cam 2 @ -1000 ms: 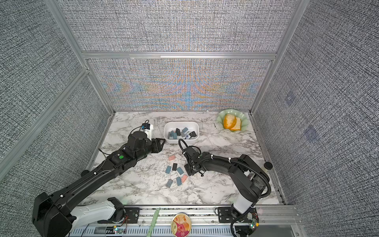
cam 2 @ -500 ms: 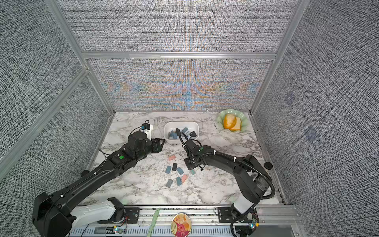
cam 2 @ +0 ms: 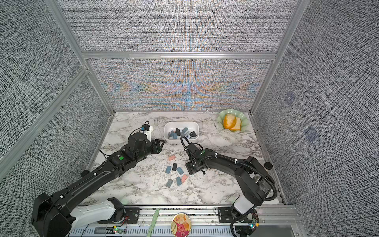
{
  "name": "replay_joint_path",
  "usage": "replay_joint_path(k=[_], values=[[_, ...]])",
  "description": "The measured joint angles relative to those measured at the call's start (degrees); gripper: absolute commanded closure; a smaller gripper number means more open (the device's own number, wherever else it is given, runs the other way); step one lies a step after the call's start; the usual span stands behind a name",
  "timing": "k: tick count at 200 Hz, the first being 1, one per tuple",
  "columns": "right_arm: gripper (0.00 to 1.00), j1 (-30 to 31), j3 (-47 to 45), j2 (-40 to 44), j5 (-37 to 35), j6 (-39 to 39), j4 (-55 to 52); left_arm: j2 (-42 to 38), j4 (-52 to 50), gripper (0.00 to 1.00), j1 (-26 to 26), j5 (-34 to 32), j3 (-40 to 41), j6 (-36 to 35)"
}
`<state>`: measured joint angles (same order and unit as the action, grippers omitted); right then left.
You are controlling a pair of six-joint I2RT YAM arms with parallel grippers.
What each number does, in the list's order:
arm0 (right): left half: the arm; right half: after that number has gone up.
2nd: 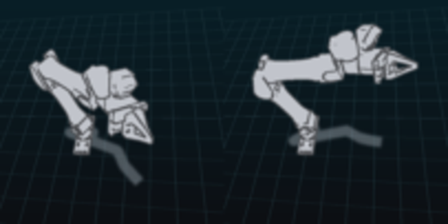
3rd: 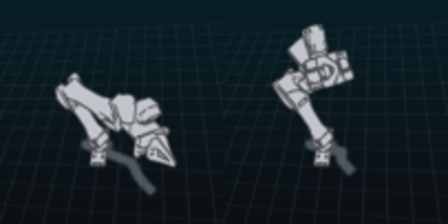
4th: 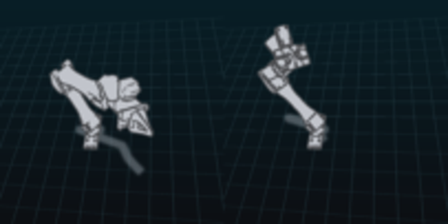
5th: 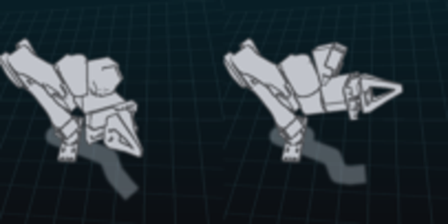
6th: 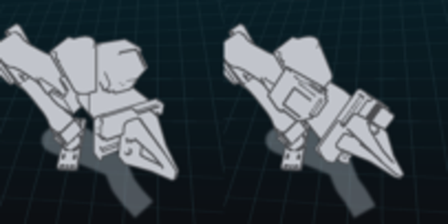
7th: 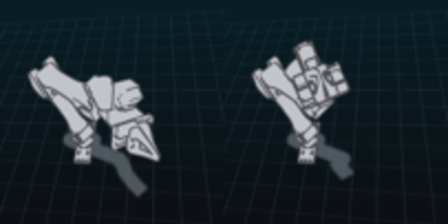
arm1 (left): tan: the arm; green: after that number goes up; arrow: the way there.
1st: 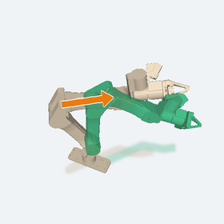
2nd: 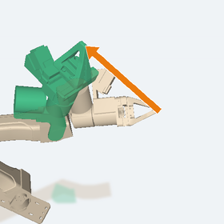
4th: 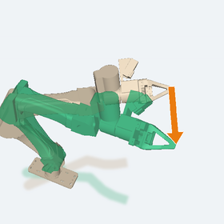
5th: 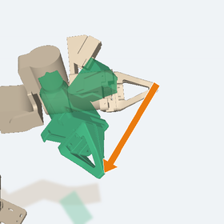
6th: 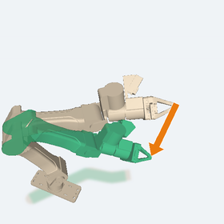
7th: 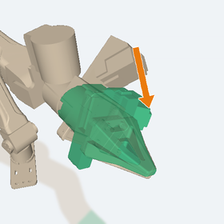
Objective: Put the eraser in the storage box
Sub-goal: Pick up the eraser from the center of the board.
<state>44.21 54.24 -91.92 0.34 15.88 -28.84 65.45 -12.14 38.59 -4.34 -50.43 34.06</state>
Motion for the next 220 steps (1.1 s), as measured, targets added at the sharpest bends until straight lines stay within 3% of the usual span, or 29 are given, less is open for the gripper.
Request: replay_joint_path(k=[38, 92, 124, 220], values=[[0.44, 0.4, -0.8, -2.0, 0.3, 0.4, 0.4, -0.3, 0.0, 0.47, 0.0, -0.1, 0.4, 0.0], [0.65, 0.3, -2.4, -2.4, -0.3, 0.8, 2.4, -0.7, 0.0, 0.47, 0.0, -0.2, 0.4, 0.4], [0.72, 0.5, -2.3, -2.6, -1.1, 0.9, 2.6, -0.7, -0.1, 0.47, 0.0, -0.4, 0.5, 0.4], [0.76, 0.2, 2.6, -0.7, -3.1, 0.7, -1.5, -1.4, -0.2, 0.47, 0.0, -1.3, 1.1, 0.4]])
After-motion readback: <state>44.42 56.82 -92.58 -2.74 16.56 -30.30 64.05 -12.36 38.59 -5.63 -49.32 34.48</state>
